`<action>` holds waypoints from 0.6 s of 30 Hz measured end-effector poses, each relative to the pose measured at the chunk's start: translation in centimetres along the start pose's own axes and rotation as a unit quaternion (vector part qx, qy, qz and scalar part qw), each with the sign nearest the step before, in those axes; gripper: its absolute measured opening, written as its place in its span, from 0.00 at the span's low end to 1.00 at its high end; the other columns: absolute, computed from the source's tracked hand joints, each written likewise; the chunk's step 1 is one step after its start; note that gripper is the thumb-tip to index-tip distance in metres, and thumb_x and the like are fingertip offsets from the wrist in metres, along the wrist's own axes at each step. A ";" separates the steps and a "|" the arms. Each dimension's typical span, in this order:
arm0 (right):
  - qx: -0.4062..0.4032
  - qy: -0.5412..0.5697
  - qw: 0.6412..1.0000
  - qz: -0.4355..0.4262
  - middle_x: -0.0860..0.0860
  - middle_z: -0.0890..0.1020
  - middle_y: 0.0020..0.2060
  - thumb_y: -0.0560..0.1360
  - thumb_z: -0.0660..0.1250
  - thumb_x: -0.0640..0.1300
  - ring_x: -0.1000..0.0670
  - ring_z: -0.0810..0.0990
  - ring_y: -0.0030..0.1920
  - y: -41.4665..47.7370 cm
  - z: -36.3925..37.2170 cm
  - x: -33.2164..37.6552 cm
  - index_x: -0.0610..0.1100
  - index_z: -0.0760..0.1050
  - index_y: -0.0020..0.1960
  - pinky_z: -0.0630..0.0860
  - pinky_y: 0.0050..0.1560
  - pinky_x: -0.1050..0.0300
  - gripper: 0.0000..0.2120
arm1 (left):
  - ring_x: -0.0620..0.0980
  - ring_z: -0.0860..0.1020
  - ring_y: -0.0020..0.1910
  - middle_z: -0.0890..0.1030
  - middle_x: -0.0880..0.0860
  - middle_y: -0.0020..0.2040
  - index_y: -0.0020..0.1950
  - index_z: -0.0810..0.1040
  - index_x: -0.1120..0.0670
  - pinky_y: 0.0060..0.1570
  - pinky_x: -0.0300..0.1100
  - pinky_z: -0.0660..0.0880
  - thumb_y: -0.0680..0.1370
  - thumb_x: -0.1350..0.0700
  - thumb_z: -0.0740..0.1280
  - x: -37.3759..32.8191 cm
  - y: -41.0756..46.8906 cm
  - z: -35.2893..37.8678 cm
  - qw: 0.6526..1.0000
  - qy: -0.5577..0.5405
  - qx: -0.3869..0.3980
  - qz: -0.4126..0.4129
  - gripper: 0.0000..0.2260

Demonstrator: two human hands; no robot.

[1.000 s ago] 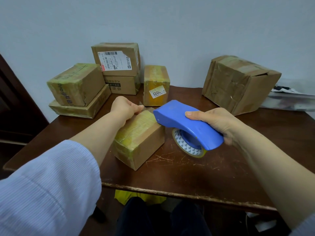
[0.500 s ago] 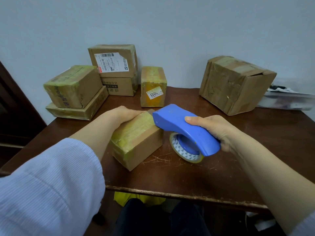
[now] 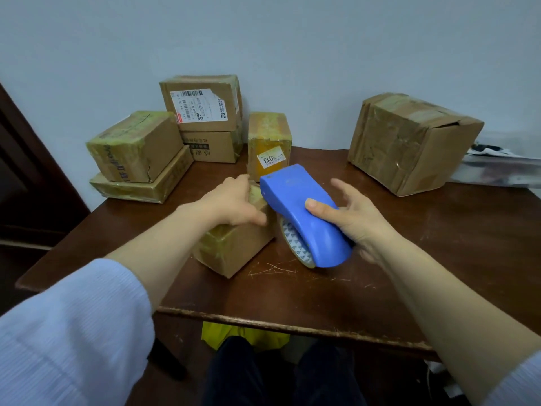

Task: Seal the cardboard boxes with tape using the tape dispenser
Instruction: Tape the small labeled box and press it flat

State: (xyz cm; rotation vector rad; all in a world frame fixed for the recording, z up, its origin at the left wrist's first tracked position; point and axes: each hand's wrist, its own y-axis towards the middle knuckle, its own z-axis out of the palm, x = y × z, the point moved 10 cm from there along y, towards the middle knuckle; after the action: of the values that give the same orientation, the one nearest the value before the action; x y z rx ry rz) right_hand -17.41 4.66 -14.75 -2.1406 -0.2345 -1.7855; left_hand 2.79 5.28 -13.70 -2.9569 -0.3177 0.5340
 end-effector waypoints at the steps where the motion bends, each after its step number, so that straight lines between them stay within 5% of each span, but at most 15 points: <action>1: -0.003 0.003 1.000 -0.024 0.49 0.85 0.43 0.65 0.75 0.52 0.50 0.84 0.41 -0.1 -0.1 0.3 0.59 0.64 0.69 0.80 0.44 0.55 0.36 | 0.56 0.64 0.71 0.61 0.58 0.74 0.79 0.45 0.56 0.66 0.49 0.68 0.67 0.45 0.76 0.2 0.0 0.1 1.000 0.003 0.007 0.002 0.52; 5: 0.023 -0.023 0.994 -0.108 0.58 0.78 0.61 0.65 0.73 0.54 0.64 0.80 0.49 -1.6 0.9 1.7 0.60 0.72 0.65 0.75 0.44 0.70 0.28 | 0.54 0.65 0.70 0.61 0.56 0.75 0.79 0.44 0.58 0.64 0.46 0.69 0.68 0.46 0.75 1.0 -0.1 0.1 1.000 0.015 0.021 0.007 0.52; 8: 0.051 -0.178 0.978 -0.094 0.61 0.69 0.65 0.52 0.76 0.62 0.59 0.73 0.59 -2.2 2.1 1.4 0.64 0.63 0.71 0.72 0.56 0.63 0.48 | 0.54 0.66 0.70 0.63 0.55 0.75 0.79 0.48 0.57 0.64 0.46 0.69 0.67 0.44 0.75 0.9 -0.2 0.1 1.000 0.027 0.005 0.012 0.51; 10: 0.052 -0.303 0.947 -0.097 0.56 0.68 0.64 0.53 0.78 0.63 0.53 0.70 0.61 -2.4 2.6 1.3 0.67 0.53 0.73 0.71 0.61 0.52 0.55 | 0.54 0.66 0.71 0.64 0.55 0.75 0.79 0.50 0.57 0.64 0.45 0.68 0.66 0.44 0.75 0.9 -0.4 -0.1 0.999 0.030 -0.007 0.010 0.51; 13: 0.040 -0.379 0.918 -0.111 0.51 0.71 0.60 0.60 0.75 0.58 0.48 0.73 0.55 -2.3 2.3 1.7 0.70 0.48 0.73 0.74 0.56 0.50 0.50 | 0.55 0.67 0.69 0.66 0.55 0.73 0.78 0.53 0.58 0.65 0.47 0.69 0.65 0.45 0.76 0.8 -0.5 -0.3 1.000 0.013 -0.014 0.010 0.50; 18: 0.078 -0.369 0.923 -0.071 0.56 0.72 0.63 0.62 0.75 0.52 0.52 0.76 0.54 -4.9 -0.5 0.7 0.72 0.53 0.71 0.75 0.53 0.56 0.46 | 0.56 0.70 0.65 0.69 0.55 0.69 0.75 0.59 0.57 0.62 0.52 0.71 0.66 0.45 0.77 0.8 -0.6 -0.2 1.000 0.008 0.003 0.003 0.44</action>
State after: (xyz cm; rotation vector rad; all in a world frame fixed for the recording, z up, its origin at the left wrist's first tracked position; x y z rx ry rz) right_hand -19.40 8.94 -13.27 -2.6242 -0.6997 -0.8886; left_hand 3.48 6.04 -13.66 -2.9563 -0.3067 0.5108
